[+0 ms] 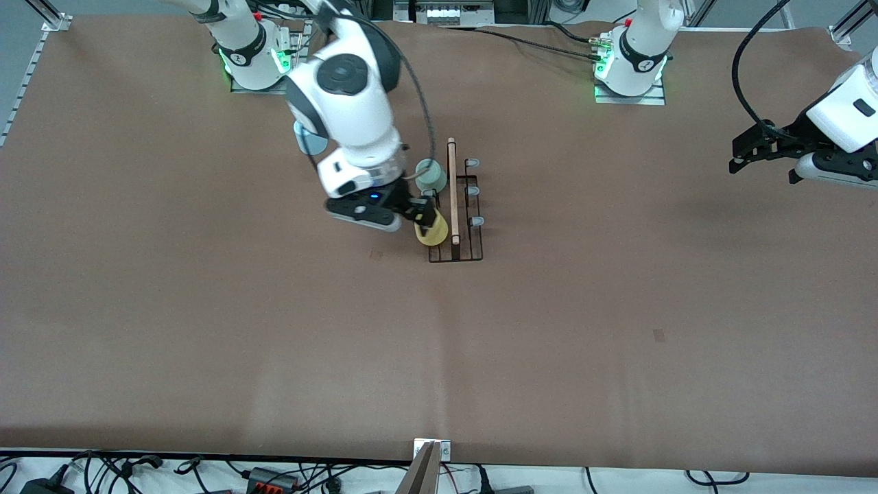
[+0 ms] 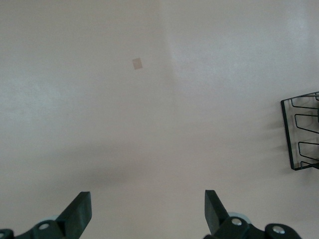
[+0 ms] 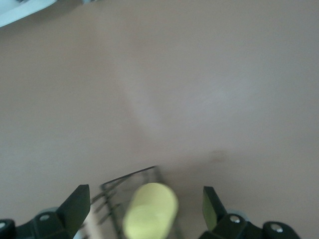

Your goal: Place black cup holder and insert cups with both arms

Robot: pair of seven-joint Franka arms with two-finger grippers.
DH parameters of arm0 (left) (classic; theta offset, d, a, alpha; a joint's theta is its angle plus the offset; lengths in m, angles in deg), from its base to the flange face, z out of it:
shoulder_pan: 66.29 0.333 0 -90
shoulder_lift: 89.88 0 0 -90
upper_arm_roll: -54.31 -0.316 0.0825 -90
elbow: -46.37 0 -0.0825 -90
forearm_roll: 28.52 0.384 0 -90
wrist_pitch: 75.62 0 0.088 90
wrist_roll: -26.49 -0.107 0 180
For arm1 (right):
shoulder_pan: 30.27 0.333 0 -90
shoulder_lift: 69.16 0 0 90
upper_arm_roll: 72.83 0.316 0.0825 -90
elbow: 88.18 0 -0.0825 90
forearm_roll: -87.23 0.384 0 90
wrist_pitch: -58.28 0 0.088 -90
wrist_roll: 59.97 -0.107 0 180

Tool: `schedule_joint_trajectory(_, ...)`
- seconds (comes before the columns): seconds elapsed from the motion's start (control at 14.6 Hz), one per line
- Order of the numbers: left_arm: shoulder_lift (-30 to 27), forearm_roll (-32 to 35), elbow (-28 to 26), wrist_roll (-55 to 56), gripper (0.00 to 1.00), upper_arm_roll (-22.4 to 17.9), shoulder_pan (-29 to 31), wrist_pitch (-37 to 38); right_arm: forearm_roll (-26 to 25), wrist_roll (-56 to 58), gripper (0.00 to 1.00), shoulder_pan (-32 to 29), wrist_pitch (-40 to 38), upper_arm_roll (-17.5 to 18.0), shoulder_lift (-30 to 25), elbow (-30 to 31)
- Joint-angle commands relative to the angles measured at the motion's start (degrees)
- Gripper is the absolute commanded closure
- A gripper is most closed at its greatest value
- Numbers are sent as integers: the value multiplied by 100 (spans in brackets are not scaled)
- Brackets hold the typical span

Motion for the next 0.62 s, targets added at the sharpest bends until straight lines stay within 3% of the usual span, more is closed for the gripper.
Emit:
schedule_joint_trajectory(0.0, 30, 76, 127, 61, 0, 22, 15, 114, 160, 1140, 0, -792, -843, 158, -671, 168)
schedule_joint_trajectory(0.21, 30, 76, 127, 61, 0, 22, 15, 114, 503, 2160, 0, -1897, -1487, 150, -1182, 212)
schedule_joint_trajectory(0.55, 21, 76, 118, 69, 0, 31, 15, 123, 547, 3805, 0, -3437, -2101, 88, -1473, 133)
